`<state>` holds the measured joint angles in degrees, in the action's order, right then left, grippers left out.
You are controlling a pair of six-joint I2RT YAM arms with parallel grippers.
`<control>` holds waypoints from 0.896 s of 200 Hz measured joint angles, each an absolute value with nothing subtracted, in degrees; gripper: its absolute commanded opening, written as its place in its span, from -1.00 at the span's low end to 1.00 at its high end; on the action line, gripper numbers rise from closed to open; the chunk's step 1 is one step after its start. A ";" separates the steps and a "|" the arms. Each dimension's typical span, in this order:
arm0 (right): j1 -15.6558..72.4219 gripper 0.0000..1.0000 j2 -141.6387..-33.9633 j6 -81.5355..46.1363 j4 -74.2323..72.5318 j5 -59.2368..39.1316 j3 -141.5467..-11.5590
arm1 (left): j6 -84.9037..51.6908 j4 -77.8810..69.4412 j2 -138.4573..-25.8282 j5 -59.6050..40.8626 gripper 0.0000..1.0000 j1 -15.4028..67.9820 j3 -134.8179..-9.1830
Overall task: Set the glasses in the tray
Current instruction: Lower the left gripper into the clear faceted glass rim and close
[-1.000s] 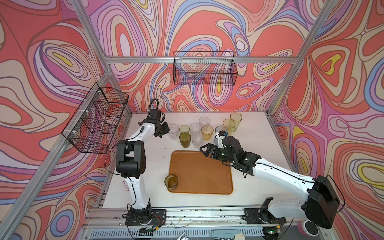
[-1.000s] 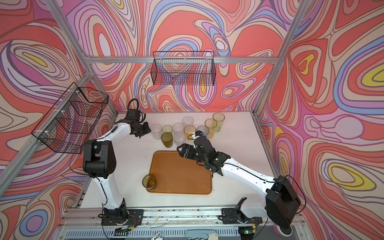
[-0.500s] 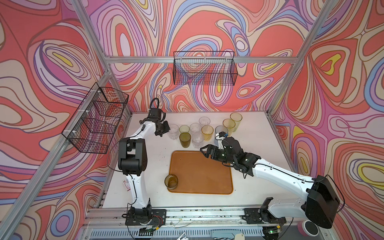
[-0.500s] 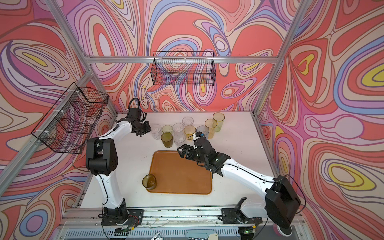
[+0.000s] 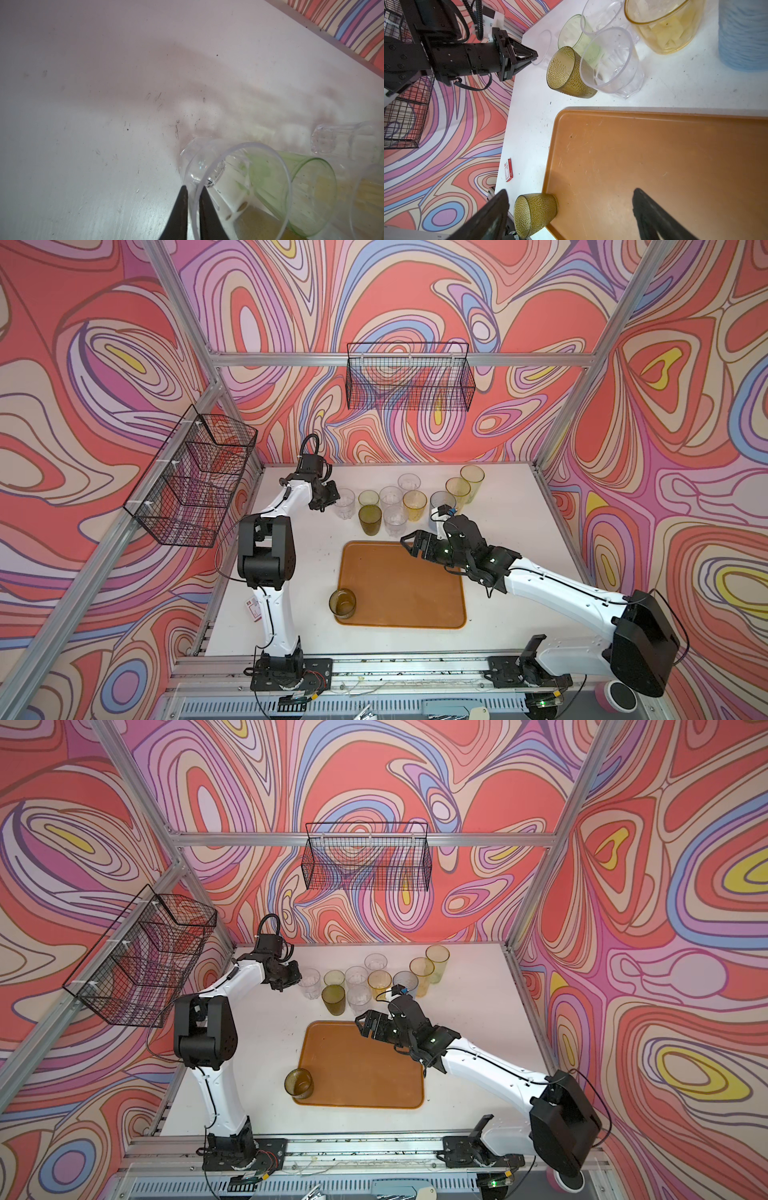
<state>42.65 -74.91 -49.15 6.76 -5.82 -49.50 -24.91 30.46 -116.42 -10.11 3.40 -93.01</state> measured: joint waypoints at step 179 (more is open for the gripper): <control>42.65 0.91 -74.89 -48.90 5.87 -5.87 -49.15 | -23.83 33.67 -112.81 -6.70 -1.00 4.19 -91.85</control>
<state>42.65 -74.89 -48.90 5.87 -5.87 -49.15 -23.83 33.67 -112.81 -6.70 4.19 -91.85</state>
